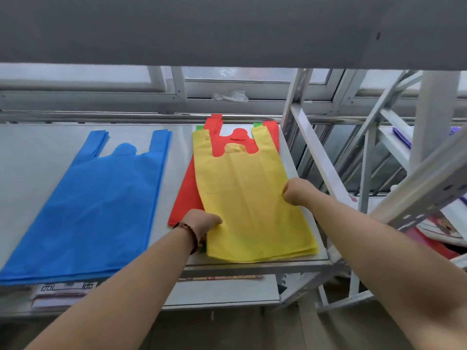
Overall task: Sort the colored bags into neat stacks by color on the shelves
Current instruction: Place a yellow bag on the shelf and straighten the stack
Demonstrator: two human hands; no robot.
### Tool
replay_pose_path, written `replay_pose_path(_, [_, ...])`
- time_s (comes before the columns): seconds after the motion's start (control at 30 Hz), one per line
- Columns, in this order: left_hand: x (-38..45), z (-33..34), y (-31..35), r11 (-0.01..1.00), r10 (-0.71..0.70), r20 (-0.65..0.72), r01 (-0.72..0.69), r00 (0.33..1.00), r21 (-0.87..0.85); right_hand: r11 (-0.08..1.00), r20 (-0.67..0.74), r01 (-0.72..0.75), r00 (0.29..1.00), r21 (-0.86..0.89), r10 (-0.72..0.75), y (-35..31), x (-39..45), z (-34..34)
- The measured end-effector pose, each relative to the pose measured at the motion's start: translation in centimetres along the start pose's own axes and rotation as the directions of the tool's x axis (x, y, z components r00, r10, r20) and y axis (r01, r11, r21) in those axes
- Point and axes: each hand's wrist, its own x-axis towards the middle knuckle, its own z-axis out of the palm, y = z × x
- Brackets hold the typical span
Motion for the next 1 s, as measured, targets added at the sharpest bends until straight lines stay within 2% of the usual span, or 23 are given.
replay_pose_path(0.1, [-0.9,1.4,0.3,0.994,0.105,0.035,-0.104,0.994,-0.027,0.999,0.017,-0.042,0.999,0.018,0.042,-0.5,-0.2,-0.5])
replay_pose_path(0.13, [-1.0,1.6,0.3,0.994,0.099,0.047,-0.097,0.994,-0.047,0.998,0.025,-0.054,0.998,0.024,0.054,-0.5,-0.1,-0.4])
replay_pose_path(0.2, [-1.3,1.1,0.7,0.969,-0.002,0.156,0.040,0.988,-0.245,0.993,-0.006,-0.077,0.997,0.087,0.078,-0.5,0.2,-0.5])
replay_pose_path(0.23, [-1.7,0.5,0.9,0.928,-0.039,0.226,0.119,0.973,-0.353,0.985,-0.031,-0.097,0.994,0.145,0.102,-0.5,0.1,-0.7])
replay_pose_path(0.3, [-1.8,-1.3,1.2,0.814,-0.020,0.306,0.193,0.952,-0.548,0.956,-0.056,-0.122,0.988,0.266,0.141,-0.2,0.3,-0.9])
replay_pose_path(0.37, [-1.9,-3.1,0.8,0.720,0.019,0.335,0.219,0.942,-0.658,0.899,0.022,-0.130,0.991,0.419,0.132,-0.2,-0.2,-1.6])
replay_pose_path(0.4, [-2.1,-4.0,0.3,0.676,0.019,0.355,0.250,0.935,-0.694,0.816,0.099,-0.160,0.987,0.555,0.126,-0.2,-0.5,-1.9])
replay_pose_path(0.47, [-2.6,-5.7,-1.0,0.671,-0.015,0.395,0.302,0.919,-0.677,0.580,0.310,-0.297,0.947,0.758,0.080,-0.5,-1.3,-2.5])
replay_pose_path(0.5, [-3.0,-6.3,-1.9,0.692,-0.036,0.410,0.319,0.912,-0.648,0.520,0.390,-0.356,0.920,0.776,0.048,-0.6,-1.6,-2.5])
replay_pose_path(0.6, [-4.3,-7.6,-4.5,0.805,-0.100,0.415,0.318,0.904,-0.500,0.473,0.462,-0.413,0.887,0.778,0.016,-1.3,-1.3,-1.4])
replay_pose_path(0.7, [-4.8,-8.2,-7.2,0.910,-0.105,0.371,0.240,0.923,-0.337,0.474,0.417,-0.368,0.909,0.800,0.002,-2.2,-0.8,0.5])
replay_pose_path(0.83, [-3.7,-7.8,-9.7,0.917,-0.055,0.321,0.175,0.945,-0.358,0.484,0.323,-0.252,0.944,0.838,-0.068,-3.4,-1.3,1.8])
replay_pose_path(0.93, [-3.4,-7.3,-9.8,0.948,0.016,0.229,0.058,0.973,-0.313,0.476,0.162,-0.083,0.978,0.876,-0.127,-3.5,-1.8,1.5])
replay_pose_path(1.0, [-3.7,-7.4,-9.5,0.959,0.072,0.214,-0.008,0.974,-0.284,0.422,0.060,-0.003,0.991,0.907,-0.121,-3.4,-3.7,0.3])
